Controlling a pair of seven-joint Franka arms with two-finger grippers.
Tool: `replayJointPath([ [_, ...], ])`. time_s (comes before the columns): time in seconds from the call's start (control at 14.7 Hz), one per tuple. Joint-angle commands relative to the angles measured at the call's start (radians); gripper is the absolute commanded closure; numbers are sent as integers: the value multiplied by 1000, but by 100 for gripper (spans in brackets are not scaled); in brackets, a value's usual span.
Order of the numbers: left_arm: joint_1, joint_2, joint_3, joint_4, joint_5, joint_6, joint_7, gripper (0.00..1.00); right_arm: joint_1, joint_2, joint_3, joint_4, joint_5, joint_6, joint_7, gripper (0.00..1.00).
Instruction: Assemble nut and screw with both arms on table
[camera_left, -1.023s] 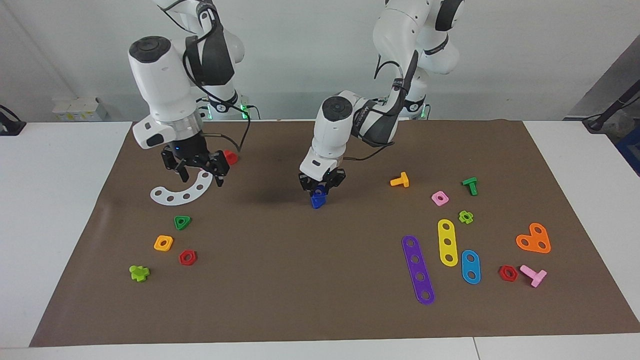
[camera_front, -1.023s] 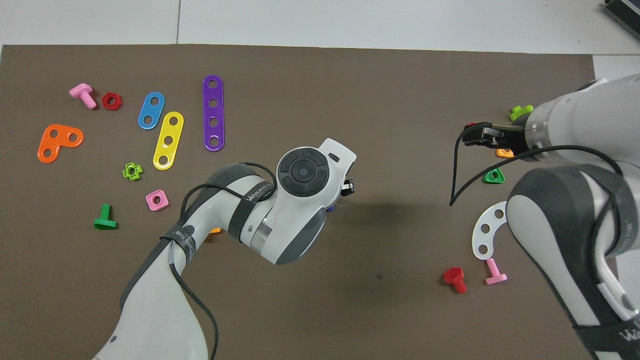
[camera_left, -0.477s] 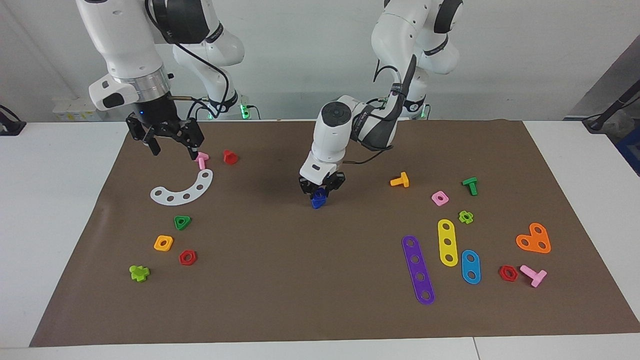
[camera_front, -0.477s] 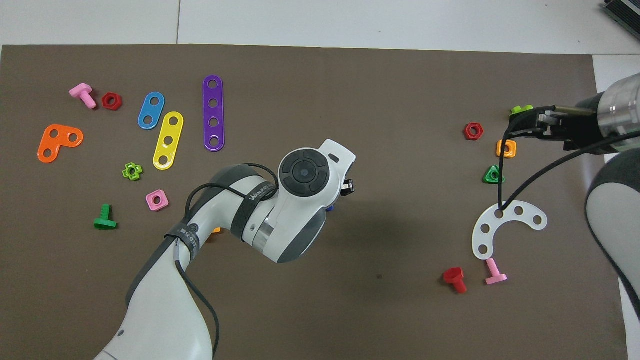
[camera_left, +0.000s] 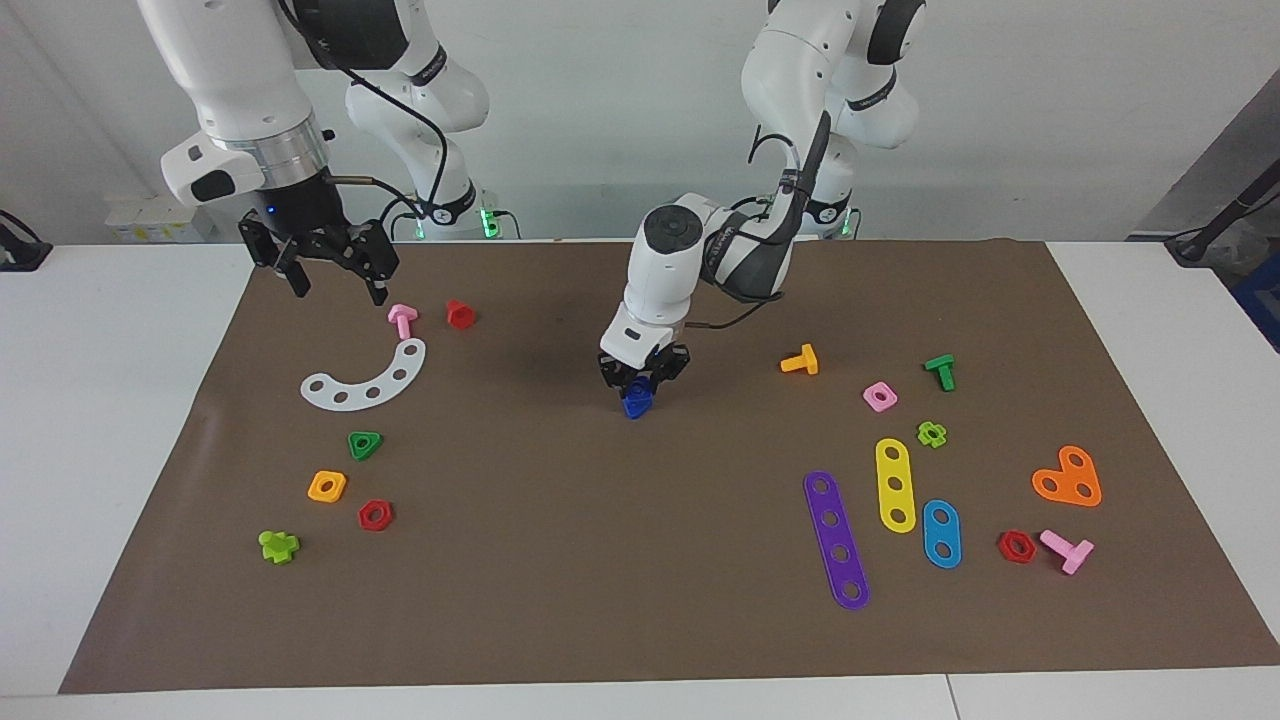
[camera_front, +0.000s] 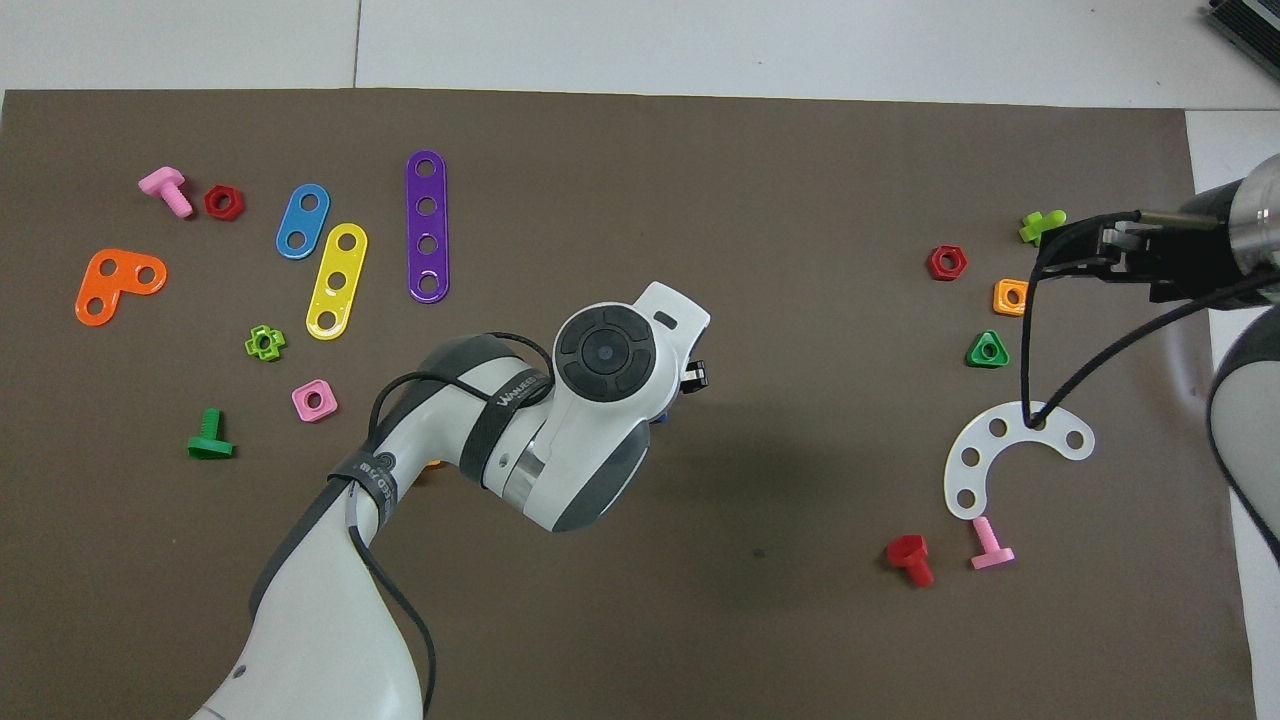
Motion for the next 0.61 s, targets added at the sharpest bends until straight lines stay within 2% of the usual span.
replayJointPath([
  [0.0, -20, 0, 18, -31, 20, 34, -8, 100, -4, -40, 4, -51, 13, -6, -56, 0],
  [0.27, -12, 0, 17, -23, 20, 37, -5, 100, -4, -41, 4, -58, 22, -5, -56, 0],
  [0.34, -7, 2, 17, -19, 18, 40, -6, 23, -4, -43, 4, -61, 23, -6, -56, 0],
  [0.41, -9, 2, 18, -17, 18, 37, -6, 0, -4, -50, 4, -72, 23, -6, -56, 0],
  [0.55, -4, 2, 18, 15, 18, 17, -3, 0, -4, -53, 4, -75, 22, -6, -68, 0],
])
